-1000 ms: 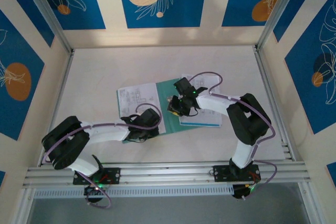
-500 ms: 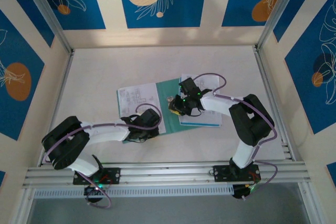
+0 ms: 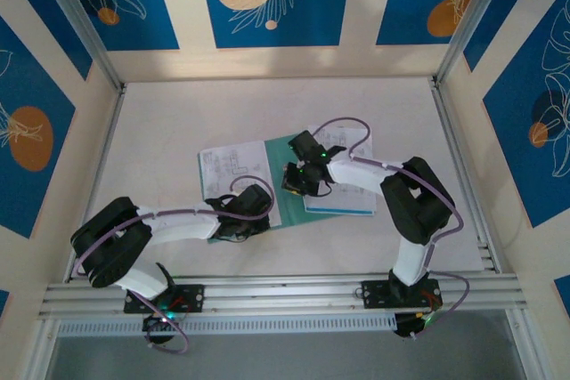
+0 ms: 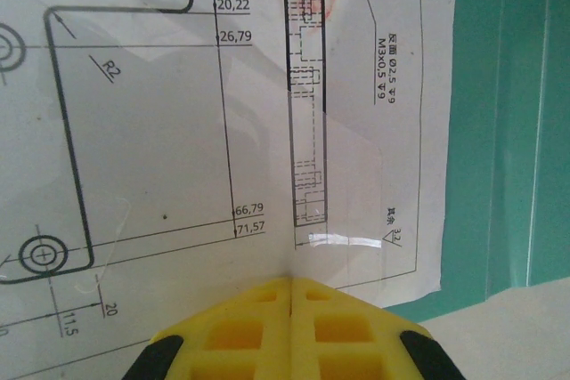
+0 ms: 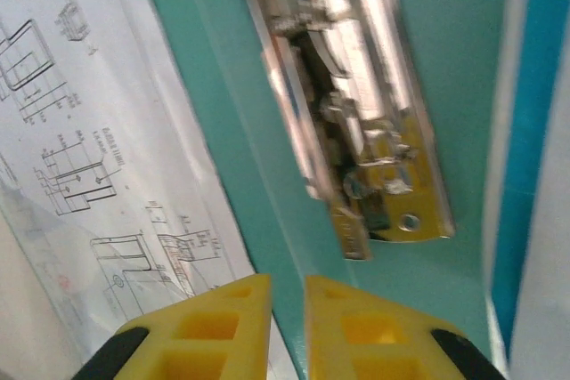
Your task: Put the files into the folder
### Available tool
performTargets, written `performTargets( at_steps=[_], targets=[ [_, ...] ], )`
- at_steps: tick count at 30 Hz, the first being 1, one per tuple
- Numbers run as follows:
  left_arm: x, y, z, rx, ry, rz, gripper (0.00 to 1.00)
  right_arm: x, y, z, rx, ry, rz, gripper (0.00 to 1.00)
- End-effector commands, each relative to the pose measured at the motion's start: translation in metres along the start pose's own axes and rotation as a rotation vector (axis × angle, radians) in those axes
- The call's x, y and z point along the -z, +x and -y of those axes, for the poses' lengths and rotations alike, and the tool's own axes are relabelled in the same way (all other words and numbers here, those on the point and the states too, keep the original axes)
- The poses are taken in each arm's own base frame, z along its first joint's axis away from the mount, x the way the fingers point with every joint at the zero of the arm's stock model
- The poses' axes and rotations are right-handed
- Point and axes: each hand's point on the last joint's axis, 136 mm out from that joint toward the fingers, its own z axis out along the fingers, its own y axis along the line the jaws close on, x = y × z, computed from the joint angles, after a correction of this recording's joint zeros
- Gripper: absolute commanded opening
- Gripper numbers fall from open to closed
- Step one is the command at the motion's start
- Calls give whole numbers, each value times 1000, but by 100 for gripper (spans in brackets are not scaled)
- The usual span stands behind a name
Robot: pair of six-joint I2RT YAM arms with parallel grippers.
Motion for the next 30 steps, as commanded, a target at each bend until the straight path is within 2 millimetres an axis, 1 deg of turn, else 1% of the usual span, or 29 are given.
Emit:
performTargets(
  at_steps=[1,5,9,17,22,25,30],
  targets=[
    [-4,11,-29,-11,-115,-22,0,5,4,30,83,257,15,17],
    [-2,12,-37,-10,-135,-18,0,6,4,34,167,386,16,17],
    [-2,12,-42,-9,-146,-18,0,0,2,28,227,424,7,18],
    [-1,12,-43,-11,-150,-18,0,-6,-2,18,267,427,-11,17],
    [-1,12,-41,-10,-145,-19,0,0,-2,9,298,428,8,16],
    [-1,11,-41,-10,-143,-18,0,1,-4,9,303,440,11,16],
    [0,11,-39,-10,-139,-17,0,-10,-3,11,313,443,-17,16]
  ],
)
